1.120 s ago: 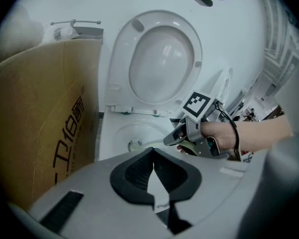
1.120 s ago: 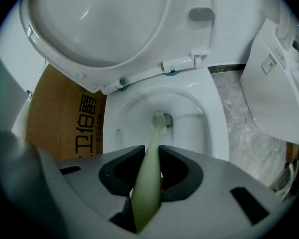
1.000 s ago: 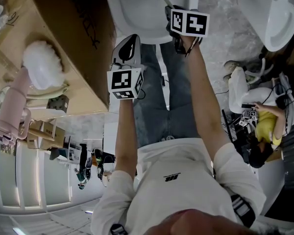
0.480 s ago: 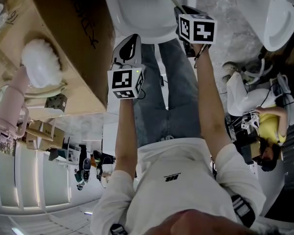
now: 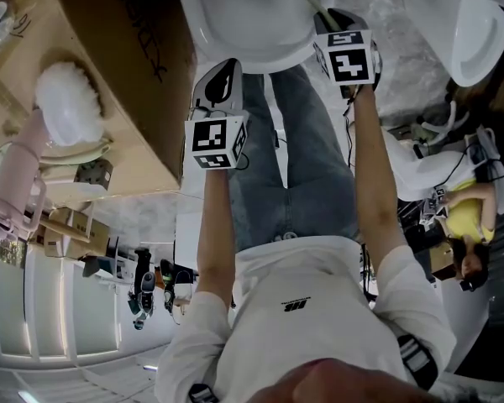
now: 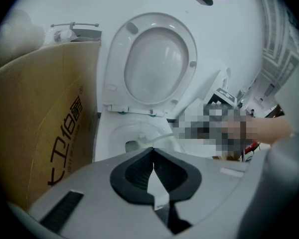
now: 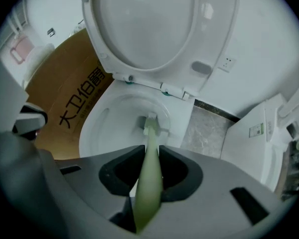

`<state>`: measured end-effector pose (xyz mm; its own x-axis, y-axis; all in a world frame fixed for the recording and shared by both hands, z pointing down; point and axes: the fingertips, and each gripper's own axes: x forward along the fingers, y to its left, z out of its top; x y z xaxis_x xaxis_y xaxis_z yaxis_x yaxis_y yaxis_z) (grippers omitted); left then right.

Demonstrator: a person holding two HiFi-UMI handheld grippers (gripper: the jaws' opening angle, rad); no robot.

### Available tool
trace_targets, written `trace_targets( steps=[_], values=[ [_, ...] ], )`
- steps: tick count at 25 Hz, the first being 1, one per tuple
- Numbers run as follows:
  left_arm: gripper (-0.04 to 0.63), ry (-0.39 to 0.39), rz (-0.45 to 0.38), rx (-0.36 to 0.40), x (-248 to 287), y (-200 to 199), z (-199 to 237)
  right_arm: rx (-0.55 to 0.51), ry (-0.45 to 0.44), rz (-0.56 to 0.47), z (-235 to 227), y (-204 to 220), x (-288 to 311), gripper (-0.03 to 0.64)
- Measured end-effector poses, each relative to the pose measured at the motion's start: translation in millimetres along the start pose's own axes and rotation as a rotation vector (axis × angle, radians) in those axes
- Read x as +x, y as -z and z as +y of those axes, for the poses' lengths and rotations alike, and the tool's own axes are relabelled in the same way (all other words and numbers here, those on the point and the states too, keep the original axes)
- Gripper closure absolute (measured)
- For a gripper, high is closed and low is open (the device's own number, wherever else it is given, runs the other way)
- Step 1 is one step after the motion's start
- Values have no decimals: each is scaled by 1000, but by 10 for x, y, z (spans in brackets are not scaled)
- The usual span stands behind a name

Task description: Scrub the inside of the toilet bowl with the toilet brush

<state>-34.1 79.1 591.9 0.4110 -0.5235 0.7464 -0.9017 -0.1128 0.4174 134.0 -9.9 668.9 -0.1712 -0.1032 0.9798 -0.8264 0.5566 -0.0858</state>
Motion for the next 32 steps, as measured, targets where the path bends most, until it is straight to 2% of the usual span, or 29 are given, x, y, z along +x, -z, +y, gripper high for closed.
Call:
trace_targets(
  steps=[7,15,32],
  values=[
    [584,-1,-5,3,-40,35,18,-261,83,24,-96,41,-98,537],
    [584,3,-9,8,-75,72,-14,-440,126,74,-128,208,-152,537],
    [584,19,-6,21,-89,88,-65,-453,76,166,35,690,-254,537]
  ],
)
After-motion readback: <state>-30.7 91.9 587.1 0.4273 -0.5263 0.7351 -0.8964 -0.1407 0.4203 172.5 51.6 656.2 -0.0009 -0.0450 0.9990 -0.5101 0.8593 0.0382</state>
